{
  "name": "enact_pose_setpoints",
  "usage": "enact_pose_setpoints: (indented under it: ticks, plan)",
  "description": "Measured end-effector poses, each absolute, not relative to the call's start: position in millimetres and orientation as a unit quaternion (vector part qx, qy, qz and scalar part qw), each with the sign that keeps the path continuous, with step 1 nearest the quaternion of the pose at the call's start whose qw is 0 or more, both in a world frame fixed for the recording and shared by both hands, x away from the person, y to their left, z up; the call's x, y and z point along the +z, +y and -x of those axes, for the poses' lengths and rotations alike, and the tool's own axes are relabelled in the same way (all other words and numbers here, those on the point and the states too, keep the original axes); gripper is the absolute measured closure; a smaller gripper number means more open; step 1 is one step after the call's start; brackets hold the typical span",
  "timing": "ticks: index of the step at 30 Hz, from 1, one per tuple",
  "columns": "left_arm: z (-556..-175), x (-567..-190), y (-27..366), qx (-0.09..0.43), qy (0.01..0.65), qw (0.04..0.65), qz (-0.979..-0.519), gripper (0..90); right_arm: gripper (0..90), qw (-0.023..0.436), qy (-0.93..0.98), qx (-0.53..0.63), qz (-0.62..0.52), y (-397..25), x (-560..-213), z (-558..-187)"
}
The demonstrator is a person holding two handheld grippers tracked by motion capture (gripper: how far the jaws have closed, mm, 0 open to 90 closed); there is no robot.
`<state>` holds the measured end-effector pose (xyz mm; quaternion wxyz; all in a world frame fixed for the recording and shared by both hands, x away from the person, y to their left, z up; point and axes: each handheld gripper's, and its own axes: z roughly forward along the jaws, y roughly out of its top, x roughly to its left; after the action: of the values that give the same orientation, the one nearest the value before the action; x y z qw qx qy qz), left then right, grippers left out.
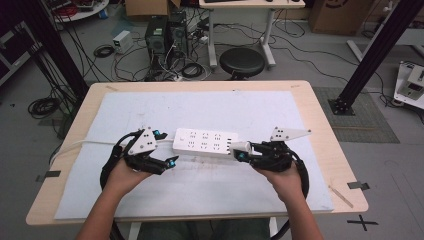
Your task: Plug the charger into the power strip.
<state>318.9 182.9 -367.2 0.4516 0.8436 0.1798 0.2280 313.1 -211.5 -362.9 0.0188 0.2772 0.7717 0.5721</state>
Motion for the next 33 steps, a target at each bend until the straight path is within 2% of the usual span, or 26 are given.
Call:
enact_pose_setpoints:
  ticks: [6, 11, 16, 19, 33]
  plan:
    - [-326, -369, 189, 0.218, 0.206, 0.454, -0.839, 20.5, 63.2, 0.043, 0.79, 0.551, -0.267, -204, -355, -319]
    - [-328, -373, 193, 0.211, 0.218, 0.45, -0.84, 20.5, 63.2, 0.085, 0.807, 0.53, -0.247, -190, -350, -324]
    - [-324, -376, 196, 0.207, 0.222, 0.446, -0.842, 20.5, 63.2, 0.135, 0.839, 0.47, -0.24, -170, -347, -338]
    - [-321, -378, 199, 0.212, 0.22, 0.45, -0.839, 20.5, 63.2, 0.148, 0.863, 0.423, -0.233, -158, -347, -348]
    - [-316, -390, 205, 0.209, 0.231, 0.448, -0.838, 20.5, 63.2, 0.101, 0.934, 0.288, -0.186, -127, -343, -408]
